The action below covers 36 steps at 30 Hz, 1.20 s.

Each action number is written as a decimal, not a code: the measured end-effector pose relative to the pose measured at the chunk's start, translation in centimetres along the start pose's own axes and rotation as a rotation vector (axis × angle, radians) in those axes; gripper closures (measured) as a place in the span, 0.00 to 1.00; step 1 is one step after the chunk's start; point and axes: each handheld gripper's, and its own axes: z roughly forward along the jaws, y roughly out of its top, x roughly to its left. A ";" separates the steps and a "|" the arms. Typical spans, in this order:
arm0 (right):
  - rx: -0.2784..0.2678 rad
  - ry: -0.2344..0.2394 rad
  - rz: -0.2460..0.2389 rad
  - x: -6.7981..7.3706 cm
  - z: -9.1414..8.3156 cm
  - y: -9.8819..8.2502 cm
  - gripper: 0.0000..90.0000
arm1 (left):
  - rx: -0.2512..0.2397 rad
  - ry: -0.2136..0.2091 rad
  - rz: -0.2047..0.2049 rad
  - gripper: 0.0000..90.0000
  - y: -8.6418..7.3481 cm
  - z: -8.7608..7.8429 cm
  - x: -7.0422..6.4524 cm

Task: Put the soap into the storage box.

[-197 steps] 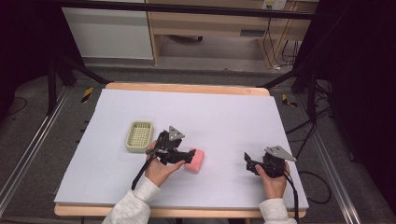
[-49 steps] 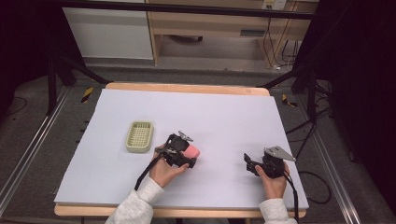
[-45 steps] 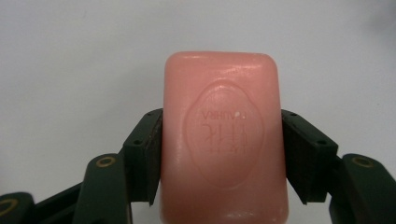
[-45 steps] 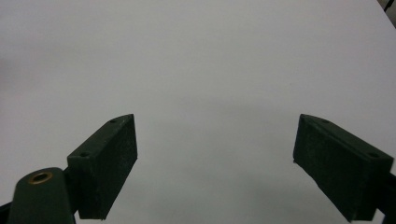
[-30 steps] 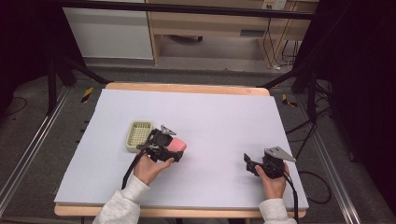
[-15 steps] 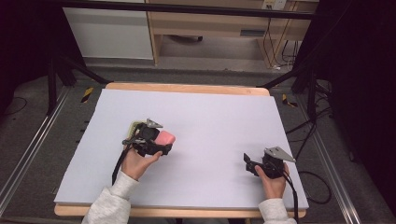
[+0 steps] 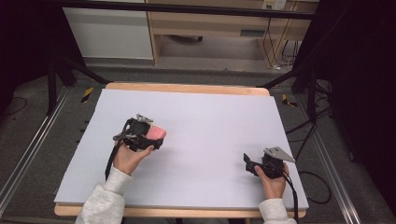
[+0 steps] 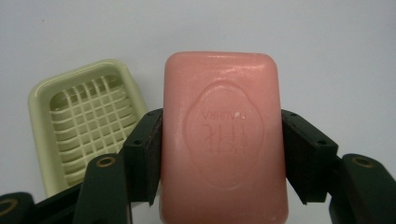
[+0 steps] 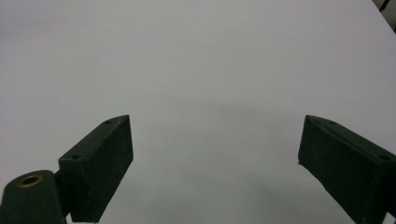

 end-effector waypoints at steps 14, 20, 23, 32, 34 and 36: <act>0.000 0.000 -0.001 0.0 0.0 0.0 0.11 | 0.005 0.042 -0.059 0.41 -0.3 0.4 2.5; 0.000 -0.001 -0.002 0.0 0.0 0.0 0.11 | -0.001 0.064 -0.078 0.41 -0.3 0.5 3.3; 0.001 0.000 -0.002 0.0 0.0 0.0 0.11 | -0.002 0.075 -0.086 0.41 -0.2 0.6 3.7; 0.000 0.000 -0.004 0.0 0.0 0.0 0.11 | -0.015 0.102 -0.112 0.41 -0.3 0.9 4.7; 0.001 0.001 -0.003 0.0 0.0 0.0 0.11 | -0.020 0.107 -0.118 0.41 -0.3 0.9 4.8; 0.001 0.002 -0.004 0.0 0.0 0.0 0.11 | -0.018 0.114 -0.119 0.41 -0.3 1.1 5.0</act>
